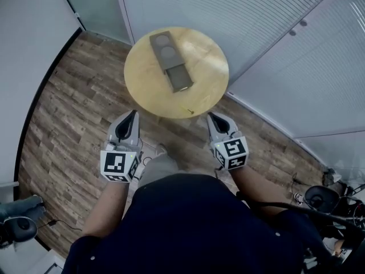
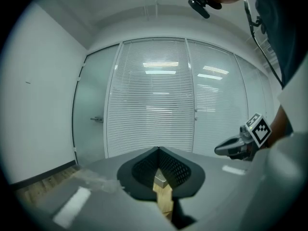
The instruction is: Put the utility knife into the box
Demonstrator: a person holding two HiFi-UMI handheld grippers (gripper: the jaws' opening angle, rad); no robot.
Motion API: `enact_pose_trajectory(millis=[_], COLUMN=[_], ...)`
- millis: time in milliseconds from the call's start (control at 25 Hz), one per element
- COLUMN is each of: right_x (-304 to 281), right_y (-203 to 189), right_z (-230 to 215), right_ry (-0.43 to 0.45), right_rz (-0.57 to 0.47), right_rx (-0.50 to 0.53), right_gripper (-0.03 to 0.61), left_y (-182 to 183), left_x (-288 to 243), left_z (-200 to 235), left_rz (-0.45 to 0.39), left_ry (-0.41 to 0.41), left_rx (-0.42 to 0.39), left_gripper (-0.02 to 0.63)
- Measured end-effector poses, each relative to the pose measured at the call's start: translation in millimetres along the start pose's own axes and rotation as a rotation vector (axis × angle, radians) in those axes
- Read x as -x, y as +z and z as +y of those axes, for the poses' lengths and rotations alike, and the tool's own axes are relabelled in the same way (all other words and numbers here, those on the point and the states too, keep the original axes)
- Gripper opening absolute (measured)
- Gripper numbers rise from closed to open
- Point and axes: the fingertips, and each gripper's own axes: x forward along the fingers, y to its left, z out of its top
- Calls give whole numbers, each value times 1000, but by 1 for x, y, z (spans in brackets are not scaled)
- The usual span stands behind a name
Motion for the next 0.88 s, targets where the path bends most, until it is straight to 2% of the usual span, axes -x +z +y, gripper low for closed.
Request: enact_pose_trajectory(millis=[160, 320, 520, 720, 880], right_x=[-30, -48, -68, -81, -93], right_y=[9, 19, 15, 14, 5], right_z=[-4, -6, -7, -18, -30], right_ry=[-29, -39, -5, 23, 49], right_rz=[17, 13, 28, 51, 64], right_rx=[-15, -42, -51, -37, -30], right_gripper=[8, 8, 8, 8, 9], left_y=[10, 5, 5, 10, 6], left_x=[-30, -54, -79, -99, -117], left_z=[23, 38, 43, 38, 46], left_rz=[-12, 12, 18, 15, 25], left_ry=[-50, -83, -98, -115, -87], left_rx=[-19, -24, 36, 23, 26], left_gripper=[3, 3, 3, 3, 3])
